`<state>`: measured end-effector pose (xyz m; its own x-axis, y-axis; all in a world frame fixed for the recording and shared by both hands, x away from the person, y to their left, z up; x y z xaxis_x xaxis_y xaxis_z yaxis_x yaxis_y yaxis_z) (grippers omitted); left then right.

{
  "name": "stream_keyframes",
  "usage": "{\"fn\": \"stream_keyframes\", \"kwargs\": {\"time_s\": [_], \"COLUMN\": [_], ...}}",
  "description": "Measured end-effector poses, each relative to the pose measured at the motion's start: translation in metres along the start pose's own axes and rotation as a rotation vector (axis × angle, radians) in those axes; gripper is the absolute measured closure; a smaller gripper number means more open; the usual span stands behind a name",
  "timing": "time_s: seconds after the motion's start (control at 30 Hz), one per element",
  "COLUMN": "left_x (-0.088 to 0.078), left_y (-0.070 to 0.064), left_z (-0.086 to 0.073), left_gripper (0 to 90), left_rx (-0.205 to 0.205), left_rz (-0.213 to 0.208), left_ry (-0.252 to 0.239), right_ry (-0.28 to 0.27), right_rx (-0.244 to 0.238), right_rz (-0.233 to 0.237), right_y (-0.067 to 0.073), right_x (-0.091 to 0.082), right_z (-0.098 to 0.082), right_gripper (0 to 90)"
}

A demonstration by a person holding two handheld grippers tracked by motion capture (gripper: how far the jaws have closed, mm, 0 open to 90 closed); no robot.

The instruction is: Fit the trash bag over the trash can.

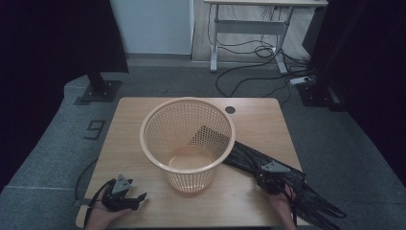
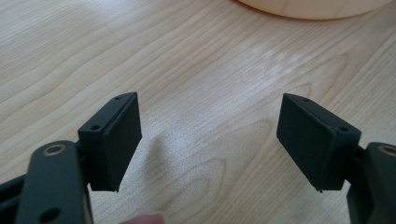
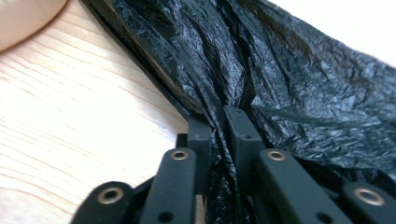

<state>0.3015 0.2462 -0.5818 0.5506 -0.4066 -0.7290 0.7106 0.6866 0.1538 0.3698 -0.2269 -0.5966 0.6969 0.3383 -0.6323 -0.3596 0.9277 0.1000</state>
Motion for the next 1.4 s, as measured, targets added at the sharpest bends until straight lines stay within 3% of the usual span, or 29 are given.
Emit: {"fn": "stream_keyframes", "kwargs": {"time_s": [0.1,0.27,0.4,0.8,0.93,1.1,1.4], "left_x": [0.0,-0.003,-0.007,-0.007,-0.008,-0.007,-0.008], "left_y": [0.0,0.0,0.002,0.001,0.001,-0.001,0.0], "left_z": [0.0,0.002,0.004,0.005,0.005,0.005,0.006], "left_gripper": [21.6,21.6,21.5,21.4,21.5,22.2,22.2], "left_rx": [0.004,0.007,0.005,0.012,0.011,0.017,0.014], "left_rz": [-0.002,0.0,0.009,0.006,0.003,-0.003,-0.004], "left_ry": [0.0,-0.008,-0.023,-0.023,-0.026,-0.021,-0.027], "right_ry": [-0.01,-0.034,-0.101,-0.208,-0.245,-0.319,-0.399], "right_rx": [-0.024,-0.02,0.015,0.068,0.067,0.073,0.045], "right_rz": [-0.04,-0.04,-0.015,0.026,0.03,0.066,0.078], "right_y": [-0.003,-0.005,-0.01,-0.022,-0.025,-0.023,-0.019], "right_x": [-0.002,-0.011,-0.03,-0.074,-0.087,-0.11,-0.141], "right_z": [-0.001,0.002,0.01,0.025,0.031,0.043,0.056], "right_gripper": [85.1,86.8,87.7,88.6,88.6,88.7,88.7]}}
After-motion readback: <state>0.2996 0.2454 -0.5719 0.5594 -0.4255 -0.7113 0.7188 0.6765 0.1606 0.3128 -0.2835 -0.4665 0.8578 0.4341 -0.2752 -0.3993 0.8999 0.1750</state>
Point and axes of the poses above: each handheld gripper's, and its own axes: x roughly forward along the jaws, z roughly out of its top, y roughly to its left, the point moved 7 cm from there along x, roughly forward along the jaws, and after that the axes turned 9 degrees about x, right-handed, at the moved point
